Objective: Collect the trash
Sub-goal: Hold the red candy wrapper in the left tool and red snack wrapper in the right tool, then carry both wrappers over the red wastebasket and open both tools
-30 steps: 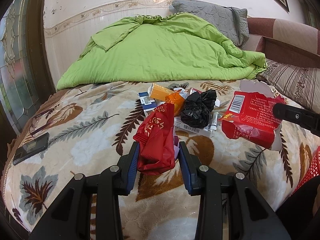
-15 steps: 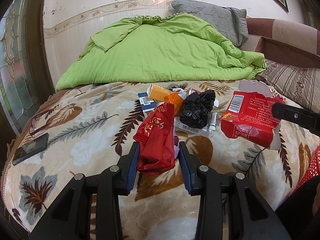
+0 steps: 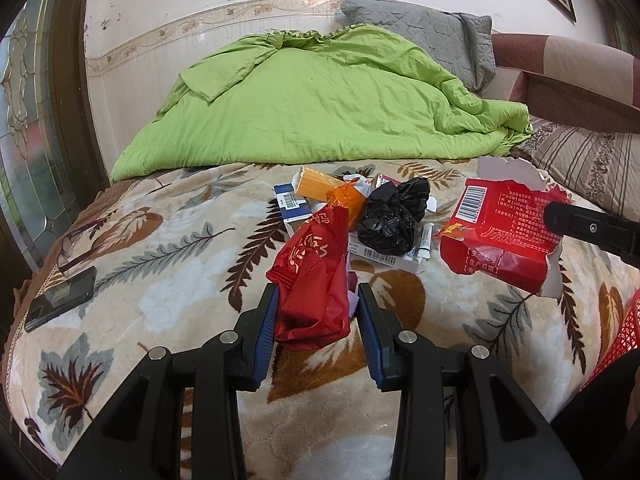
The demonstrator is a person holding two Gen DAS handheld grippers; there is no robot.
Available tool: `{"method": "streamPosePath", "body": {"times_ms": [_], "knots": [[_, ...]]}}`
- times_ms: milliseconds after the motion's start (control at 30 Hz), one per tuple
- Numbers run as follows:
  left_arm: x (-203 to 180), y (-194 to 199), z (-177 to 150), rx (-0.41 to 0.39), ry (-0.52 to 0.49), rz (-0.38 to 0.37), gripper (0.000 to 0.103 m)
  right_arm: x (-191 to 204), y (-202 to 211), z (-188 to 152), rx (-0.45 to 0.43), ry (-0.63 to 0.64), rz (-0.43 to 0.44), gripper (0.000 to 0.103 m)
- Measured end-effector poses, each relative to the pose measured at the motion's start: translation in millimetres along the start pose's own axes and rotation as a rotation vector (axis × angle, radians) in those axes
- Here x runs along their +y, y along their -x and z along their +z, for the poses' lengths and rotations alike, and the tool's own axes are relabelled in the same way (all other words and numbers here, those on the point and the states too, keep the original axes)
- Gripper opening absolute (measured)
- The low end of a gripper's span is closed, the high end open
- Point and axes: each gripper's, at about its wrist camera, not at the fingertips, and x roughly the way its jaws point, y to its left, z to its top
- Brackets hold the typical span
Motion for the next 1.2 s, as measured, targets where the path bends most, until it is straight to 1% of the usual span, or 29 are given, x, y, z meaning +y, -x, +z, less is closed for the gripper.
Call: {"method": "streamPosePath", "body": {"times_ms": [600,700,800,967,1067,1200], "knots": [[-2,2,0,-0.005,0.002,-0.009,0.037,-1,1,-1,-0.003,-0.004,-0.001,0.004],[-7,8,1,-0.020,0.001,-0.039,0.037,-4,8,3,-0.008,-0.022,0.002,0.004],[-14,14,3,-0.032,-0.009,-0.086,0.037,-10,20,4,-0.015,-0.050,0.004,0.004],[-29,28,8,-0.045,-0.022,-0.188,0.037,-24,51,0,-0.029,-0.103,0.000,0.004],[-44,37,11,-0.052,-0.047,-0.242,0.037,-33,74,-4,-0.047,-0.123,-0.019,0.004],[-72,53,18,-0.063,-0.092,-0.321,0.037,-54,114,-6,-0.077,-0.146,-0.079,0.004]]}}
